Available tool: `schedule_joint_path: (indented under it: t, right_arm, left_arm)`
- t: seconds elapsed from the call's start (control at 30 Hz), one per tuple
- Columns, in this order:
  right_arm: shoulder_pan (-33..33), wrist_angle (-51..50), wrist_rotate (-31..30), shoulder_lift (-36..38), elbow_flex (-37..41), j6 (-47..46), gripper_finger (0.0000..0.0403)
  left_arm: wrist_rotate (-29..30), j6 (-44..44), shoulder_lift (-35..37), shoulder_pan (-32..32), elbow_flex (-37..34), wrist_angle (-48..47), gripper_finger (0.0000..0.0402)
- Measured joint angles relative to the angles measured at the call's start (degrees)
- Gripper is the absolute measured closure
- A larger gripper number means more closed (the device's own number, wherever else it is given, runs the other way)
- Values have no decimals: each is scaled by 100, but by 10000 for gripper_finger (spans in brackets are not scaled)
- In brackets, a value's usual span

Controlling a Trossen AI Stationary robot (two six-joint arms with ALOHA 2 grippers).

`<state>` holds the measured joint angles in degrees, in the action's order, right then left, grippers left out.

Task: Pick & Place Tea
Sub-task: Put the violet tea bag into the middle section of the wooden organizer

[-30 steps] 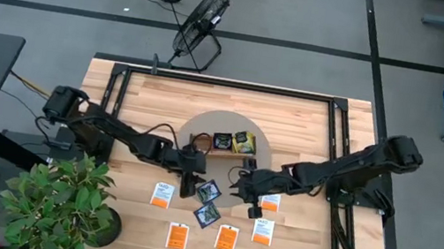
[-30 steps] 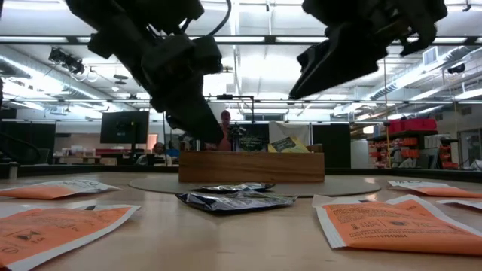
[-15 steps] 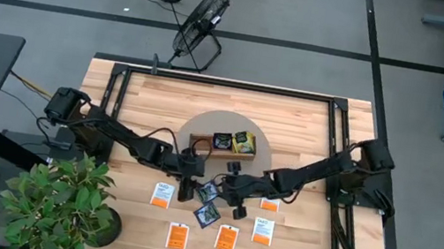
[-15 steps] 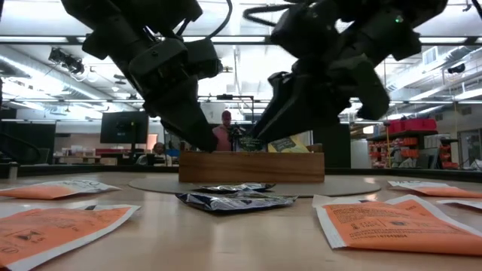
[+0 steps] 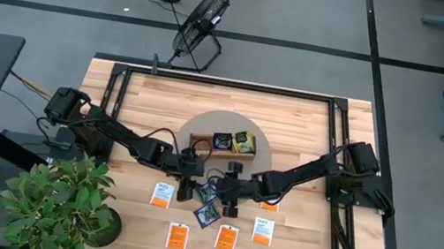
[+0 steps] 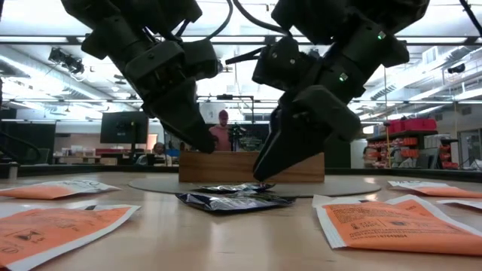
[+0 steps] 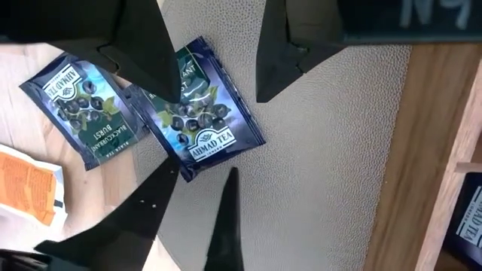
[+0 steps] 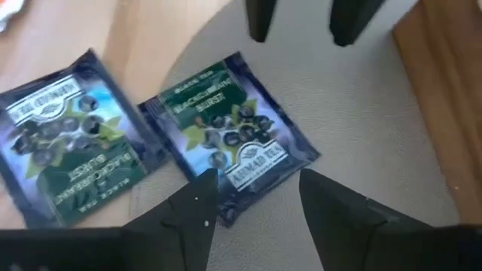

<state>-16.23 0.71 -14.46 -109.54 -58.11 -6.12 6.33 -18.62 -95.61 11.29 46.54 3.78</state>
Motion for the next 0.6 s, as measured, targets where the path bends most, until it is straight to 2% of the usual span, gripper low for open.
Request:
schedule_joint_path:
  t: [0.3, 0.6]
  right_arm:
    - [-13, -1, -27, -39, 7, -197, 209]
    - [-13, 29, -138, -146, 7, 52, 209]
  left_arm:
    - [0, 175, 0, 0, 0, -23, 223]
    - [1, 236, 0, 0, 0, -18, 223]
